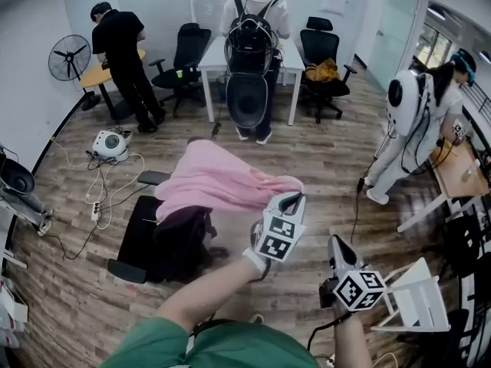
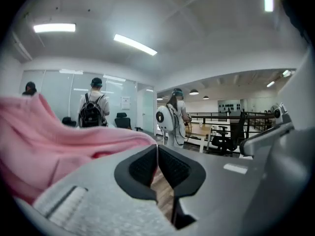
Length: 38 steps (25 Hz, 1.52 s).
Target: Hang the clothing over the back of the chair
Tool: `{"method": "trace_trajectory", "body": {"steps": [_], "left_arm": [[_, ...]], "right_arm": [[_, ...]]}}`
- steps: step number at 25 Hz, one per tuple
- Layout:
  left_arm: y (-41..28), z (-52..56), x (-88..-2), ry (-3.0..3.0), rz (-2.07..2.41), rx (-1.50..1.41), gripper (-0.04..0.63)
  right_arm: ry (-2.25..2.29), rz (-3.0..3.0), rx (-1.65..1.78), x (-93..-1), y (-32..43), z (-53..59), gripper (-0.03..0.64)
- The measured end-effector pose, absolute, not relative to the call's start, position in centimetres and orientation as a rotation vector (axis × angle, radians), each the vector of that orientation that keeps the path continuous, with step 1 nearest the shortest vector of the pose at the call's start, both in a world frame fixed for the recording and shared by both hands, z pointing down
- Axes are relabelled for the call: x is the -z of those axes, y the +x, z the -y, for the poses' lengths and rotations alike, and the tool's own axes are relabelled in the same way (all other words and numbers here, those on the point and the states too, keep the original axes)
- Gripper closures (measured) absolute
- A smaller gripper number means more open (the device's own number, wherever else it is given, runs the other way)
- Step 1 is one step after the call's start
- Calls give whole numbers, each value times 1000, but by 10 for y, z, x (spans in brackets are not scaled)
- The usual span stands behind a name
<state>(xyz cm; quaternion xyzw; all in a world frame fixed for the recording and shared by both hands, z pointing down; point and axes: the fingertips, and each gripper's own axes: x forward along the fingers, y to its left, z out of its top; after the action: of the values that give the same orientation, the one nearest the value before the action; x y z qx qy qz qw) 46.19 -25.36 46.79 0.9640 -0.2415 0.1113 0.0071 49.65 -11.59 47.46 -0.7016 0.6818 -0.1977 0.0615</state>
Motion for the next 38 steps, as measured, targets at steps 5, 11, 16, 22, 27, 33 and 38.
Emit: {"method": "trace_trajectory", "body": {"steps": [5, 11, 16, 22, 27, 33, 38], "left_arm": [[451, 250, -502, 2855, 746, -371, 578], [436, 241, -491, 2863, 720, -321, 578], [405, 243, -470, 2870, 759, -267, 578], [347, 245, -421, 2917, 836, -153, 578], [292, 249, -369, 3004, 931, -51, 580], [195, 263, -335, 2997, 1107, 45, 580], [118, 285, -328, 2908, 1278, 87, 580]], "right_arm": [[-2127, -2062, 618, -476, 499, 112, 624], [-2085, -2109, 624, -476, 481, 127, 624], [-2032, -2170, 607, -469, 457, 150, 624], [-1979, -2266, 504, -445, 413, 182, 624], [-1910, -2326, 338, -407, 369, 203, 624], [-1863, -2340, 83, -356, 313, 214, 624], [-1854, -2352, -35, -338, 275, 217, 624]]}}
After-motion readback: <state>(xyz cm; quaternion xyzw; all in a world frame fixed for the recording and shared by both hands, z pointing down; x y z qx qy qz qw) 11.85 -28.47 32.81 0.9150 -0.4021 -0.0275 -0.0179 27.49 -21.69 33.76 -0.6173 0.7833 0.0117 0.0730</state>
